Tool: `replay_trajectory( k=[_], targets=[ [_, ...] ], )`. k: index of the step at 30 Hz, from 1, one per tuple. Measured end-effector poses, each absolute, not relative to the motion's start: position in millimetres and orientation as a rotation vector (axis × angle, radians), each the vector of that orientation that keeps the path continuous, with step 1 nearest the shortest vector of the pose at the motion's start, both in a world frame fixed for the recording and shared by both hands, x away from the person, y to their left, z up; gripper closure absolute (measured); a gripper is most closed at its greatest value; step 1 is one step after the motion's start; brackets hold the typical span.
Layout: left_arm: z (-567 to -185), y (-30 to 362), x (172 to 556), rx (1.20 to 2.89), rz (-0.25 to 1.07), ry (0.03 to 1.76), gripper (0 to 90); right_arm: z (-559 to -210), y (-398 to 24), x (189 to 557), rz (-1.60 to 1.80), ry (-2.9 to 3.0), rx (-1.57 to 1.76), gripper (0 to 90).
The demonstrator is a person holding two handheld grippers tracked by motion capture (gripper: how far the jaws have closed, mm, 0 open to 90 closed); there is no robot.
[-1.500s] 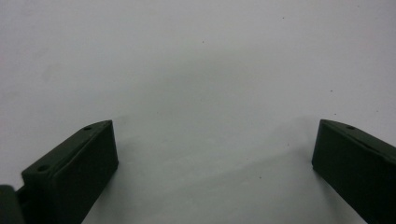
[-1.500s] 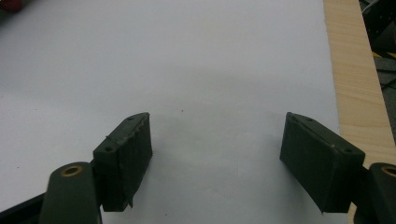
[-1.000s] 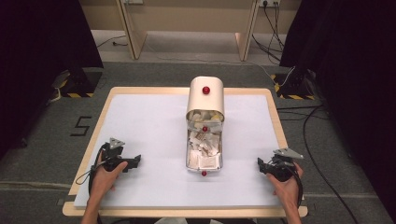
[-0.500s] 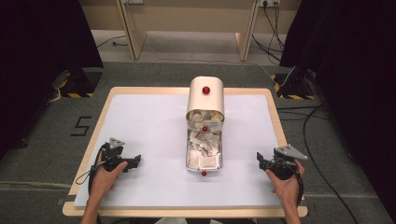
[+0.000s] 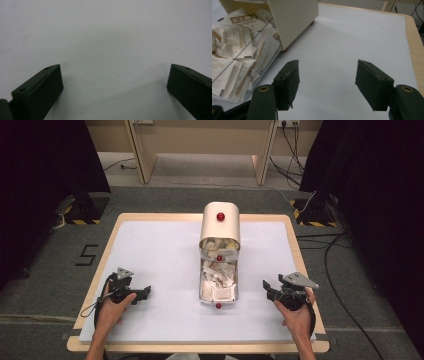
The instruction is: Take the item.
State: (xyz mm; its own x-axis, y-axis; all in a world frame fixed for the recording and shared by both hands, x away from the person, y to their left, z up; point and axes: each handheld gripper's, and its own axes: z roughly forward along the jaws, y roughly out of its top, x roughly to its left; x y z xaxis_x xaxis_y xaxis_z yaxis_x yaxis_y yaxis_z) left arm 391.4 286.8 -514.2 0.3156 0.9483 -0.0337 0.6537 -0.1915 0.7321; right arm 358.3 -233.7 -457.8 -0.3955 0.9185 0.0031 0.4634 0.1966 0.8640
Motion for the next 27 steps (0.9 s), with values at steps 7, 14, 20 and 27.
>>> replay_trajectory(
  k=[7,14,20,27],
  targets=[
    [-514,288,391,1.92,0.564,1.415,0.0,-447,-218,358,1.172,1.959,1.213,40.3],
    [-514,288,391,1.929,0.569,1.414,0.0,-442,-210,358,1.181,1.966,1.172,42.7],
    [-514,287,391,1.931,0.573,1.414,0.0,-437,-202,356,1.211,1.976,1.152,43.9],
    [-514,288,391,1.929,0.572,1.412,0.0,-430,-186,354,1.231,1.999,1.095,45.7]
  ],
)
